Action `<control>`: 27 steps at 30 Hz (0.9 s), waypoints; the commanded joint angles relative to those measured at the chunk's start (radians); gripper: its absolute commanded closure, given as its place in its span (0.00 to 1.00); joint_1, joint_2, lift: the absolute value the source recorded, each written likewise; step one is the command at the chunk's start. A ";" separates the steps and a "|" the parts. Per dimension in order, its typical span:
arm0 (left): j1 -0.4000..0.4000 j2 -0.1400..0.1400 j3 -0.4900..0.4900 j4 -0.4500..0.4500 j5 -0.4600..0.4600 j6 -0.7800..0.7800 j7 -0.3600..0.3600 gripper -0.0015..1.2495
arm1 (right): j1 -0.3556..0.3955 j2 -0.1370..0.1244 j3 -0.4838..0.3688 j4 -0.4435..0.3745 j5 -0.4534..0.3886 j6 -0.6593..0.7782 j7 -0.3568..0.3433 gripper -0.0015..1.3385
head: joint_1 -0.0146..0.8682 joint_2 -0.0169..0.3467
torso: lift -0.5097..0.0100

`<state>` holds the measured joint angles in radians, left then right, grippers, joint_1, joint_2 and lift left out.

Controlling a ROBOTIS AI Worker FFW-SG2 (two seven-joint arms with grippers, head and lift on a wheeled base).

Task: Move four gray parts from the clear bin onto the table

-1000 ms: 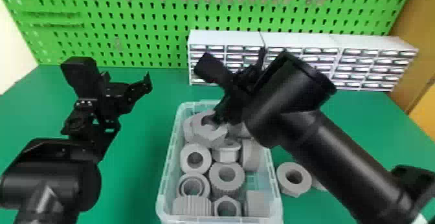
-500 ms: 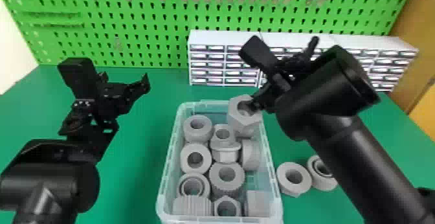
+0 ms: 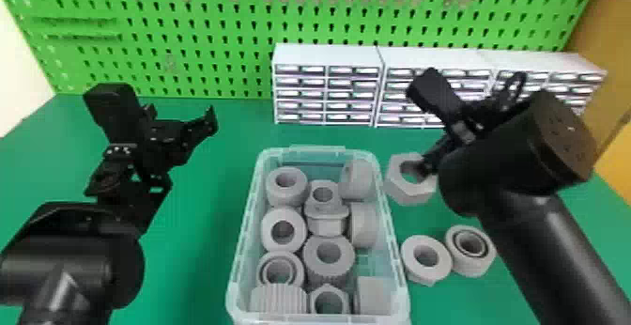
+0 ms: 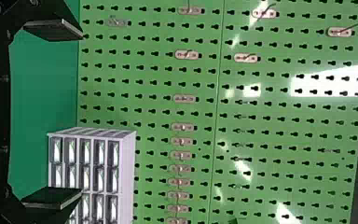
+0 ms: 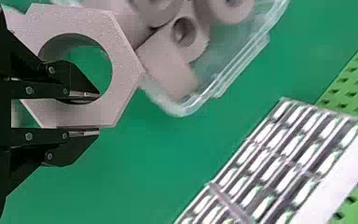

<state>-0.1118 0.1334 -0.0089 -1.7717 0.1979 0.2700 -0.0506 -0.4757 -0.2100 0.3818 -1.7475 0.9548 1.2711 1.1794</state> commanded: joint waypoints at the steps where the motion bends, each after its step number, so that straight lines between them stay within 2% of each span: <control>1: -0.002 0.000 0.000 0.000 0.000 0.000 0.000 0.09 | 0.039 -0.015 -0.021 -0.033 0.114 0.036 0.046 0.88 | 0.79 0.12 | 0.89; 4: -0.002 0.000 0.000 0.000 0.000 0.000 0.000 0.09 | 0.060 -0.022 -0.049 -0.043 0.154 0.043 0.074 0.88 | 0.79 0.12 | 0.89; 10: -0.003 0.000 -0.003 0.000 0.000 0.000 0.000 0.09 | 0.092 -0.035 -0.103 -0.041 0.168 0.045 0.085 0.88 | 0.79 0.12 | 0.89; 18: -0.008 0.000 -0.011 0.000 0.000 0.000 0.000 0.09 | 0.066 -0.029 -0.110 0.065 0.156 -0.010 0.080 0.88 | 0.79 0.12 | 0.89; 23: -0.009 0.000 -0.013 0.000 0.000 0.000 0.000 0.09 | 0.045 -0.009 -0.123 0.141 0.082 -0.045 0.019 0.88 | 0.79 0.12 | 0.89; 27: -0.008 0.000 -0.013 0.000 0.000 0.000 0.000 0.09 | 0.023 0.006 -0.121 0.194 -0.002 -0.079 -0.067 0.88 | 0.79 0.12 | 0.89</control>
<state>-0.1209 0.1334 -0.0213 -1.7717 0.1979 0.2700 -0.0506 -0.4318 -0.2193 0.2606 -1.6055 1.0310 1.2246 1.1624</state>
